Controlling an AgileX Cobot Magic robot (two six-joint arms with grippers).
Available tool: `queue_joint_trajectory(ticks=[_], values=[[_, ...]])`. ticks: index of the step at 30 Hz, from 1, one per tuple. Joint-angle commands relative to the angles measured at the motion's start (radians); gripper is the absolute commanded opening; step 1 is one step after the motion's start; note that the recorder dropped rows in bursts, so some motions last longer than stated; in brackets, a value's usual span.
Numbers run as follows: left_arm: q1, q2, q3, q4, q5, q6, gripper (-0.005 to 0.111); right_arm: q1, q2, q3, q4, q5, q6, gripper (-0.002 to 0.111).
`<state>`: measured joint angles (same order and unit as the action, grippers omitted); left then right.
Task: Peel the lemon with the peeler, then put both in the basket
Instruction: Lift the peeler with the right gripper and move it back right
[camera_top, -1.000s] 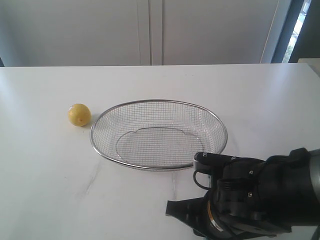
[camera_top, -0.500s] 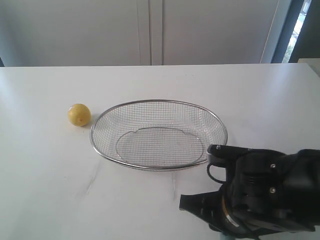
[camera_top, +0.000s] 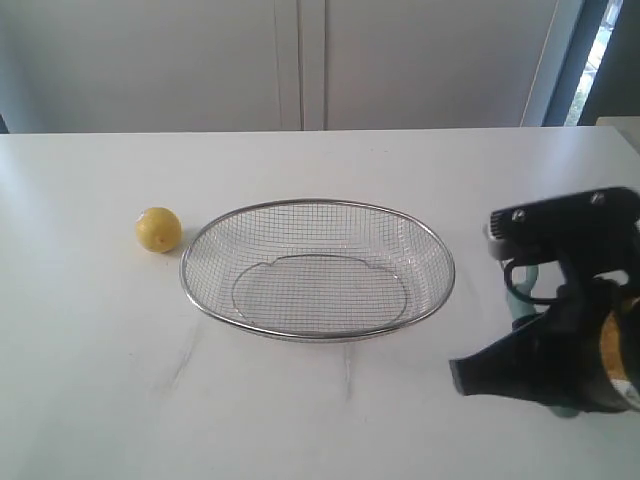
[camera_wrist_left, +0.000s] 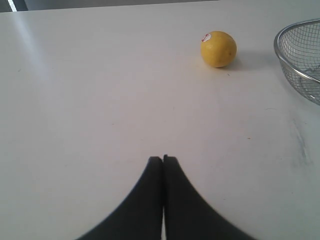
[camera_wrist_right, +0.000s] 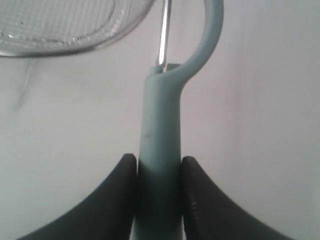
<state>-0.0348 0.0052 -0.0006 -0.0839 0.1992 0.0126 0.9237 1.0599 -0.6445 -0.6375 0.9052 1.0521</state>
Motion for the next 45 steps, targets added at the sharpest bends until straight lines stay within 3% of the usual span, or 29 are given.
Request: queue_joint_trajectory(ticks=[1,9,18,21,23,26,30,35,45], values=[[0.001,-0.005,0.001,-0.006,0.004,-0.005,0.001,-0.007,-0.140,0.002,-0.195,0.019,-0.072,0.000],[0.001,-0.005,0.001,-0.006,0.004,-0.005,0.001,-0.111,-0.293,0.002,-0.240,0.005,-0.177,0.000],[0.001,-0.005,0.001,-0.006,0.004,-0.005,0.001,-0.331,-0.178,-0.014,-0.054,-0.256,-0.406,0.000],[0.001,-0.005,0.001,-0.006,0.004,-0.005,0.001,-0.418,-0.085,-0.041,0.131,-0.368,-0.606,0.000],[0.001,-0.005,0.001,-0.006,0.004,-0.005,0.001,-0.482,-0.017,-0.063,0.372,-0.420,-0.870,0.000],[0.001,-0.005,0.001,-0.006,0.004,-0.005,0.001,-0.577,0.082,-0.104,0.721,-0.388,-1.257,0.000],[0.001,-0.005,0.001,-0.006,0.004,-0.005,0.001,-0.690,0.159,-0.163,1.031,-0.272,-1.596,0.000],[0.001,-0.005,0.001,-0.006,0.004,-0.005,0.001,-0.745,0.169,-0.186,1.182,-0.251,-1.793,0.000],[0.001,-0.005,0.001,-0.006,0.004,-0.005,0.001,-0.747,0.169,-0.186,1.175,-0.302,-1.814,0.000]])
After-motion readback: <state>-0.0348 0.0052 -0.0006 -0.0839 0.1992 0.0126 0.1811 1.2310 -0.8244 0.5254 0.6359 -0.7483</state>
